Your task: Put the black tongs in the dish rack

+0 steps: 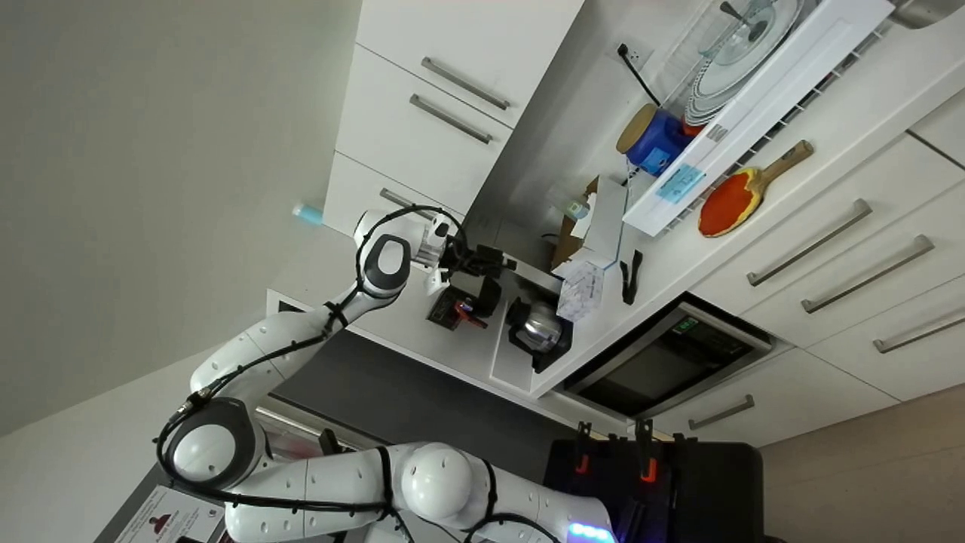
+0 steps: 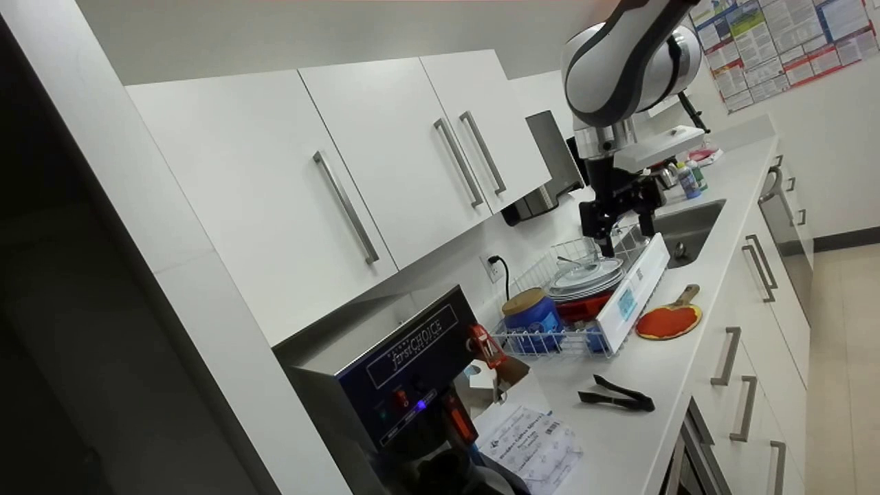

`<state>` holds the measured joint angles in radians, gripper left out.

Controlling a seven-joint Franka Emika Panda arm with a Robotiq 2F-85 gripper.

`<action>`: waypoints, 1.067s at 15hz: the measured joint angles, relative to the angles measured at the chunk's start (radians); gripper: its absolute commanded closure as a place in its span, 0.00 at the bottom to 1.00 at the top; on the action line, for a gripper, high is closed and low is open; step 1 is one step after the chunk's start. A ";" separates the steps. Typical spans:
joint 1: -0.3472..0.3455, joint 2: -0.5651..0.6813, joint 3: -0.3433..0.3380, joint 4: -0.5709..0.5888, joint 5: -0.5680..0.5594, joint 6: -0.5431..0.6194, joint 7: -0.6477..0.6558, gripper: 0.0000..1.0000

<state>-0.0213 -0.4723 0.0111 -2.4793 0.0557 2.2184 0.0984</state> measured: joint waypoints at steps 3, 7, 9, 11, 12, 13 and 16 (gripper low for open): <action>0.001 -0.019 0.002 0.000 0.000 -0.001 0.000 0.00; -0.002 0.006 0.000 -0.003 0.000 0.095 0.008 0.00; -0.002 0.061 -0.003 -0.002 0.000 0.193 0.005 0.00; -0.003 0.142 -0.008 0.002 0.000 0.287 0.004 0.00; -0.005 0.190 -0.010 0.007 -0.001 0.329 0.003 0.00; -0.006 0.237 -0.011 0.013 -0.002 0.365 0.001 0.00; -0.008 0.386 -0.013 0.054 -0.009 0.426 -0.005 0.00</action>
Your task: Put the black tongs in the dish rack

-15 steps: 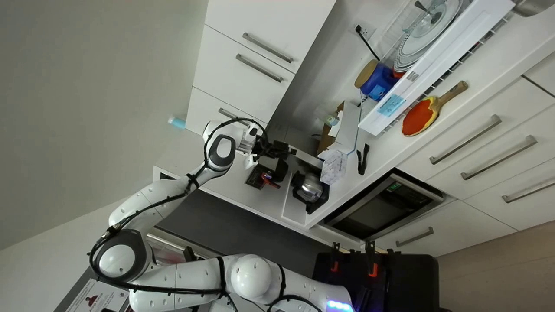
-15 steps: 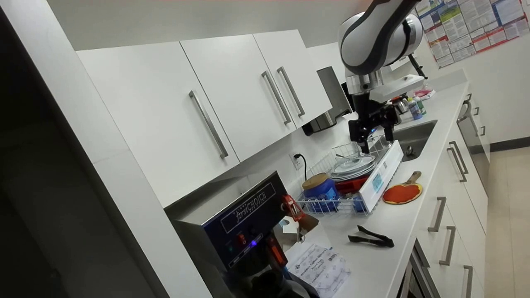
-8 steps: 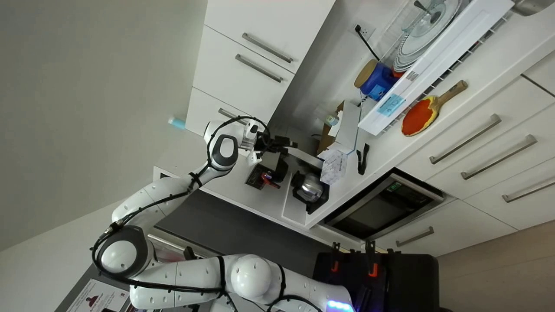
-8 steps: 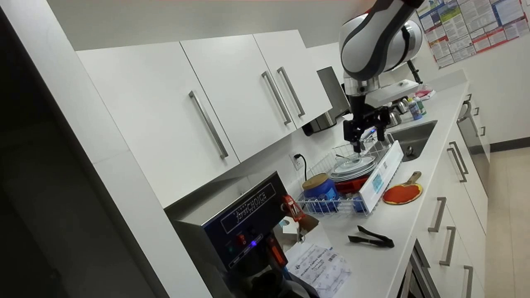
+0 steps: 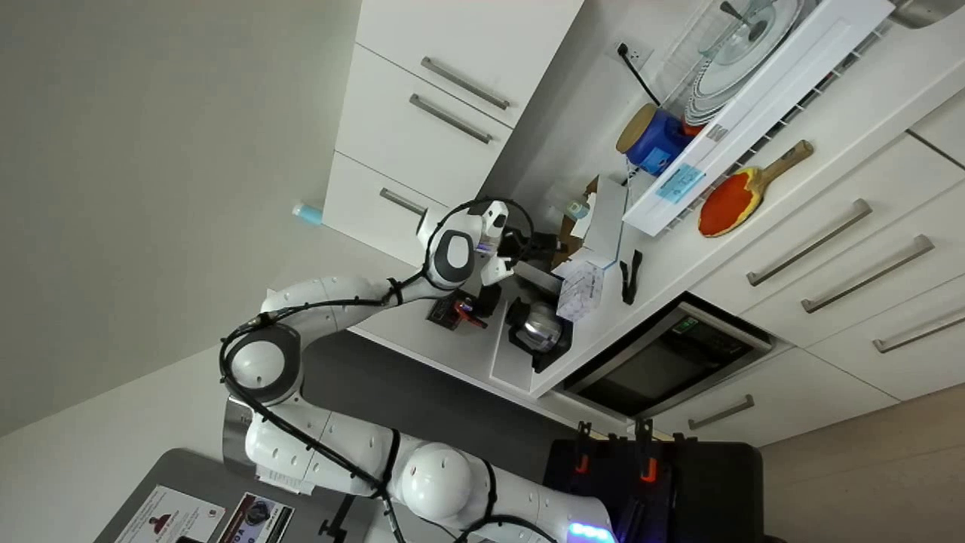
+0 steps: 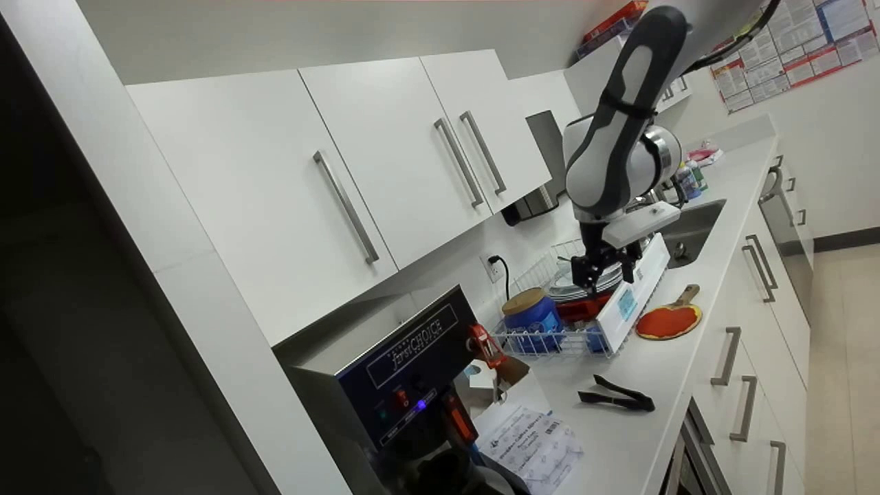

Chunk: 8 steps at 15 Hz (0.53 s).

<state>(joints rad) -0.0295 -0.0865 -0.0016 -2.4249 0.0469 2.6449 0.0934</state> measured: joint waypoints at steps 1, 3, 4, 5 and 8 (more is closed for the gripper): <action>0.000 0.047 0.000 0.019 -0.003 0.012 -0.006 0.00; 0.000 0.133 0.000 0.059 -0.015 0.022 -0.011 0.00; 0.001 0.172 0.000 0.078 -0.026 0.025 -0.011 0.00; 0.002 0.209 0.000 0.097 -0.037 0.026 -0.011 0.00; 0.007 0.309 -0.001 0.153 -0.085 0.027 -0.009 0.00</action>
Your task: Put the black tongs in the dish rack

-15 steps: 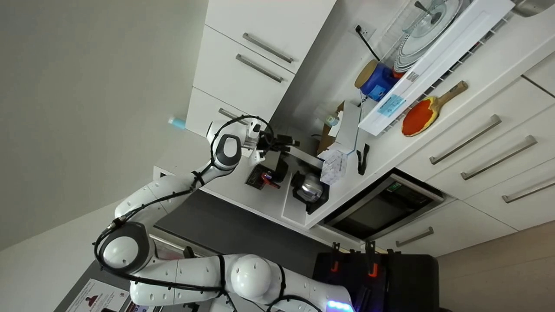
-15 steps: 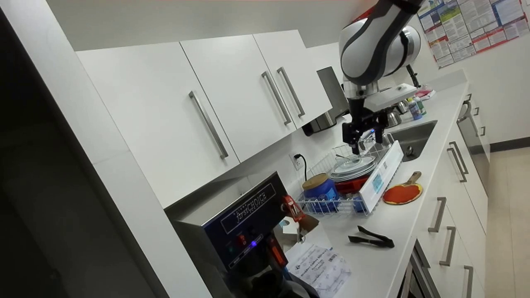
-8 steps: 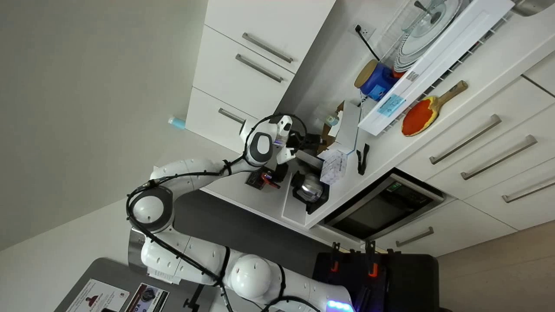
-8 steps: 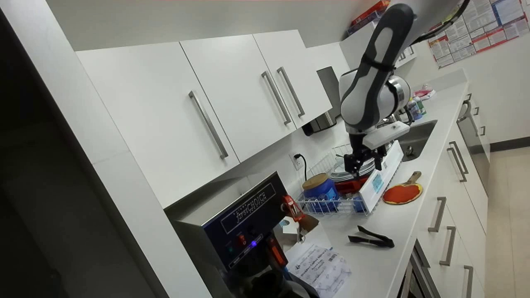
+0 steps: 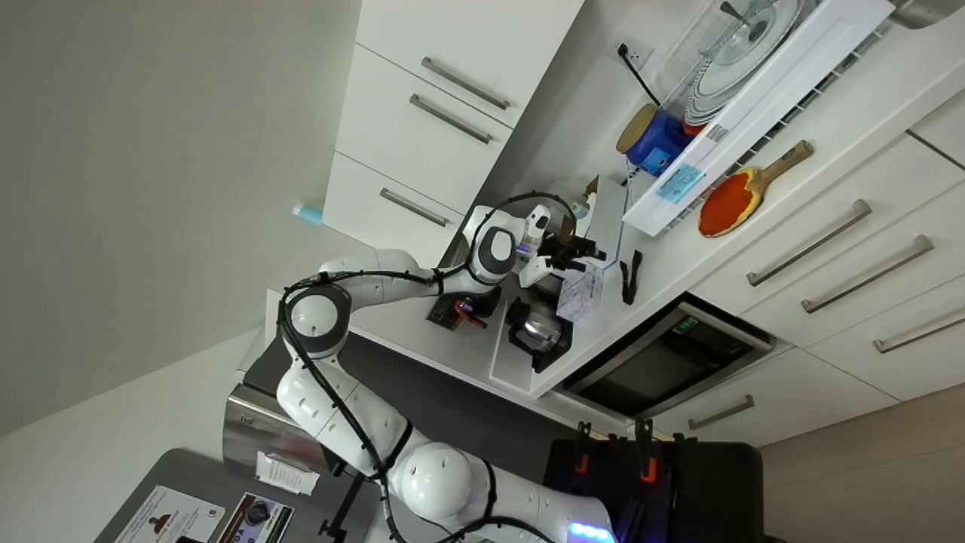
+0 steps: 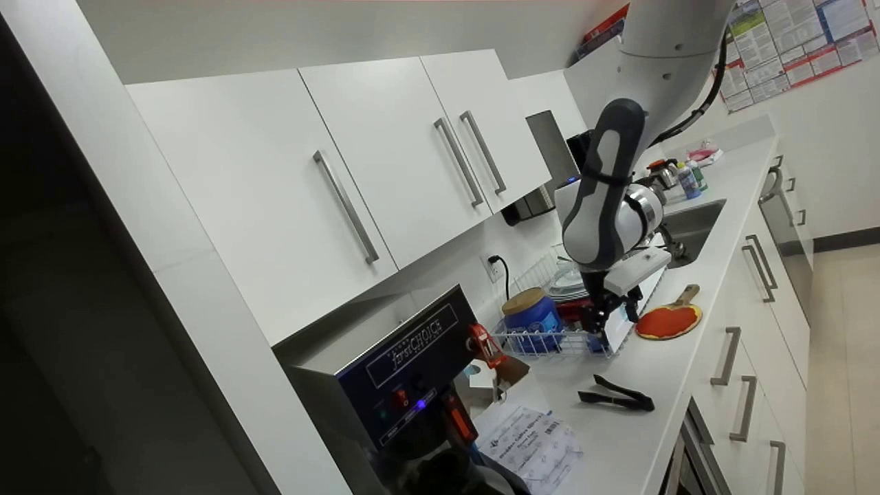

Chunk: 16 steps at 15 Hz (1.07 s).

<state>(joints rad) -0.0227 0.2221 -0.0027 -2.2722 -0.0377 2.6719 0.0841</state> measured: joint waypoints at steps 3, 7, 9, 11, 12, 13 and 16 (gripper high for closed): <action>0.003 0.080 -0.020 0.042 -0.036 0.000 -0.001 0.00; 0.002 0.151 -0.050 0.087 -0.064 0.000 -0.006 0.00; 0.000 0.171 -0.050 0.106 -0.064 0.001 -0.023 0.00; 0.000 0.178 -0.050 0.109 -0.063 0.001 -0.023 0.00; 0.000 0.179 -0.050 0.109 -0.063 0.001 -0.023 0.00; 0.000 0.179 -0.050 0.109 -0.063 0.001 -0.023 0.00; 0.000 0.179 -0.050 0.109 -0.063 0.001 -0.023 0.00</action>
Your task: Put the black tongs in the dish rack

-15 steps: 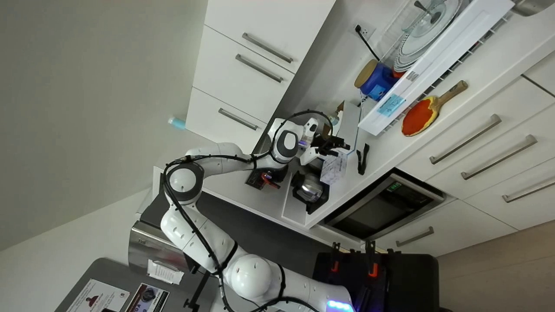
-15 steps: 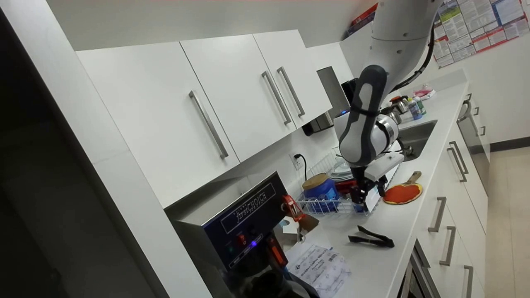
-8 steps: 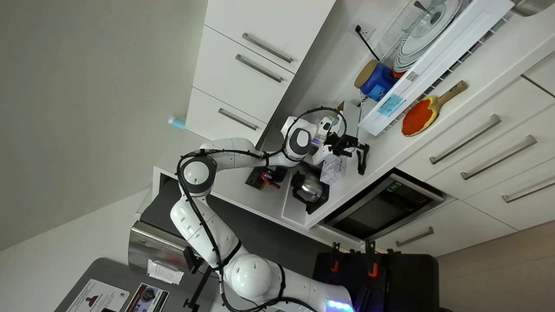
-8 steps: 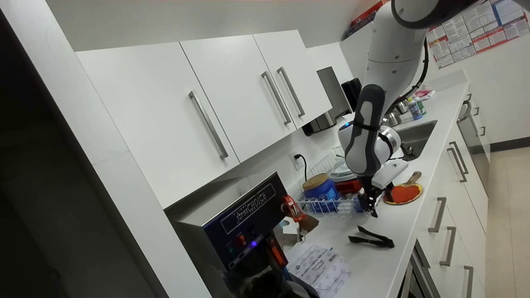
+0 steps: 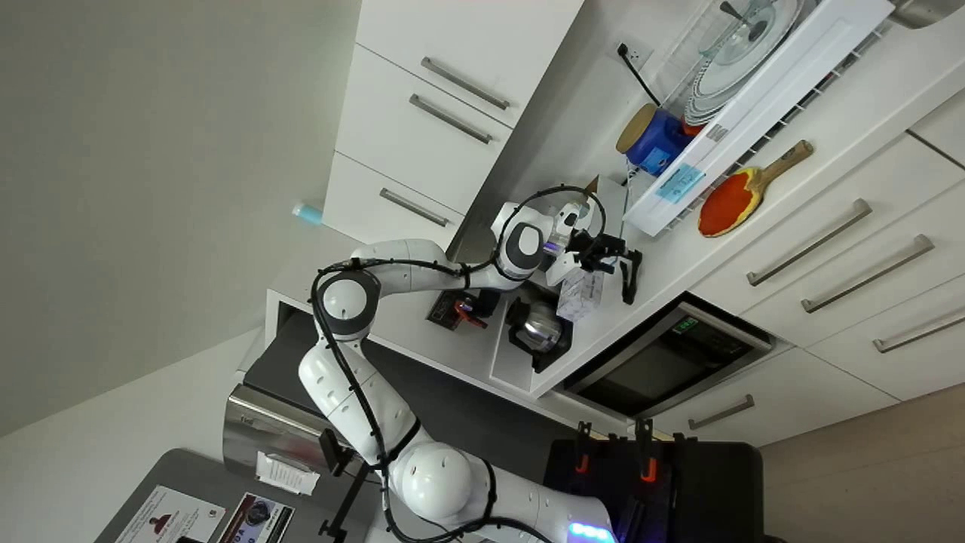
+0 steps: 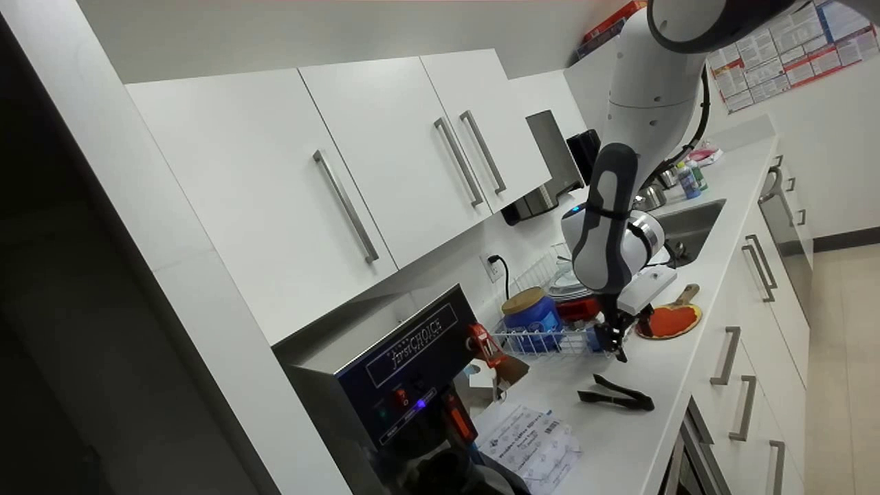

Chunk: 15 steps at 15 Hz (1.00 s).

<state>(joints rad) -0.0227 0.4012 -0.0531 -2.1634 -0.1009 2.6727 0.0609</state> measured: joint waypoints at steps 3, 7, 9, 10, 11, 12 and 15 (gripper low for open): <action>0.009 0.005 0.000 0.006 0.000 0.000 0.002 0.00; 0.029 0.043 0.003 0.051 0.001 0.006 0.008 0.00; 0.036 0.075 0.002 0.080 0.001 0.007 0.016 0.00; 0.038 0.093 0.002 0.095 0.001 0.007 0.021 0.00; 0.039 0.111 0.002 0.109 0.001 0.008 0.021 0.00; 0.041 0.130 0.002 0.124 0.001 0.008 0.021 0.00; 0.049 0.180 0.002 0.164 0.001 0.008 0.021 0.00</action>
<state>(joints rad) 0.0262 0.5811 -0.0507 -1.9989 -0.0996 2.6809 0.0820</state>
